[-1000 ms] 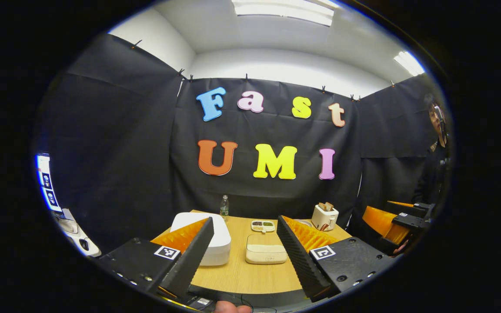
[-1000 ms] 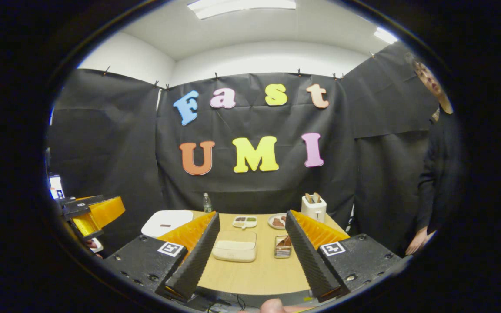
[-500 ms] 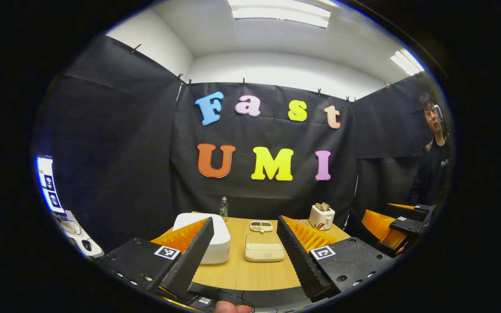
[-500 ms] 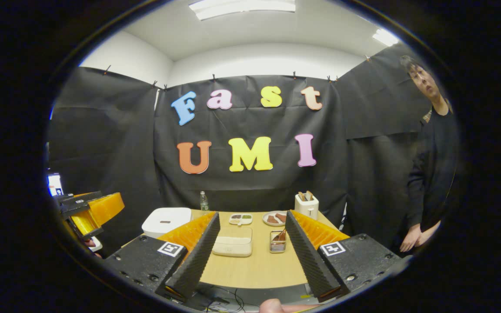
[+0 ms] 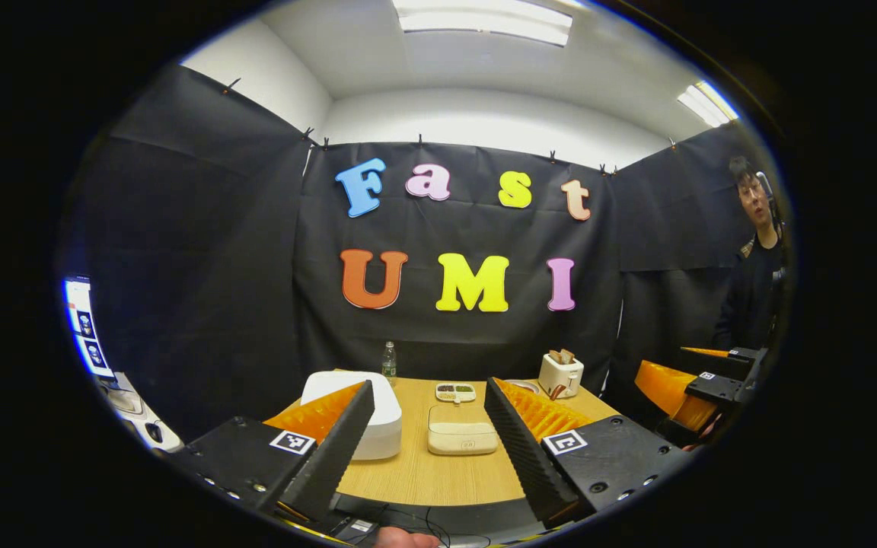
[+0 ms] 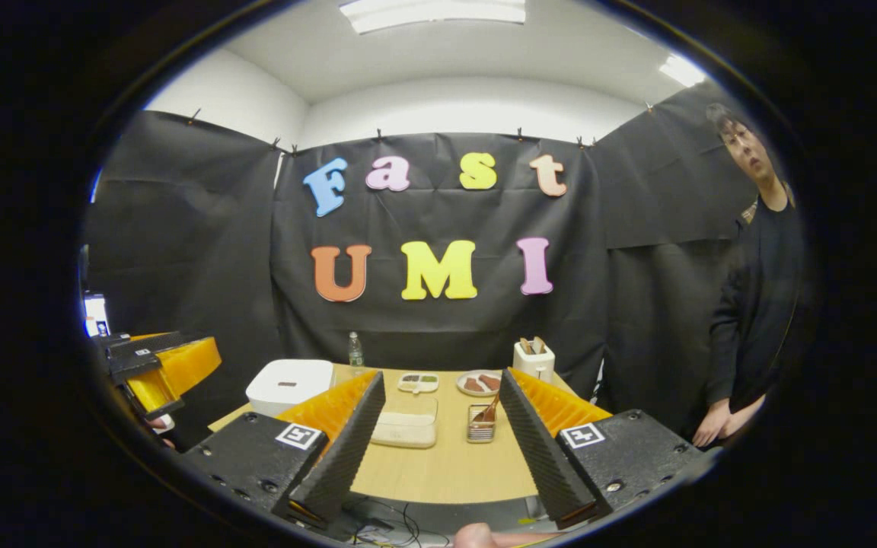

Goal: Close the left gripper, press the button to open the rice cooker; take a wooden spoon from the chopstick holder with the right hand, scoop a spoonful of rice and pour it into the rice cooker, then put the wooden spoon back into the chopstick holder.

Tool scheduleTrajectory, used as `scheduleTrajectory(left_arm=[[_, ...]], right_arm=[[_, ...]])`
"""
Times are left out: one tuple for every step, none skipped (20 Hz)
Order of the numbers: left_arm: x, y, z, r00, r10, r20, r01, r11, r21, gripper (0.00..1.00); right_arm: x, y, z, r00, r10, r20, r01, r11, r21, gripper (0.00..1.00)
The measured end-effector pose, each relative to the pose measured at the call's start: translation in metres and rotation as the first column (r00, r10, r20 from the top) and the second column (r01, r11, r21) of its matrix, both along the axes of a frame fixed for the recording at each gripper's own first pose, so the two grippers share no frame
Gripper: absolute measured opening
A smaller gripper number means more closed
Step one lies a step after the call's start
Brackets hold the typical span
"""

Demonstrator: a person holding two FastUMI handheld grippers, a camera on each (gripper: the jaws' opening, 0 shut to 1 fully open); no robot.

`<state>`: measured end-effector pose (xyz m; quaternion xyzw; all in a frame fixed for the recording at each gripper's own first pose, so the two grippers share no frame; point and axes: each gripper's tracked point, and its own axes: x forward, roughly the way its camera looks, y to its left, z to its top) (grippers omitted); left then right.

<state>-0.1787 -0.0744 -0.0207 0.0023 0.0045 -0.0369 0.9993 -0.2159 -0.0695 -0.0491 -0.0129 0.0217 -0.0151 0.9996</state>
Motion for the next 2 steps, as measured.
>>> scheduleTrajectory(left_arm=[[-0.0003,-0.0005,-0.0002,1.000,-0.002,0.000,0.002,1.000,0.002,0.94],[-0.0005,-0.0007,-0.0002,1.000,-0.004,-0.001,0.004,1.000,0.005,0.94]], right_arm=[[0.0017,-0.0009,-0.0009,1.000,0.000,-0.002,0.000,1.000,0.003,0.99],[0.0018,-0.0005,-0.0008,1.000,-0.001,-0.002,0.001,1.000,0.004,0.99]])
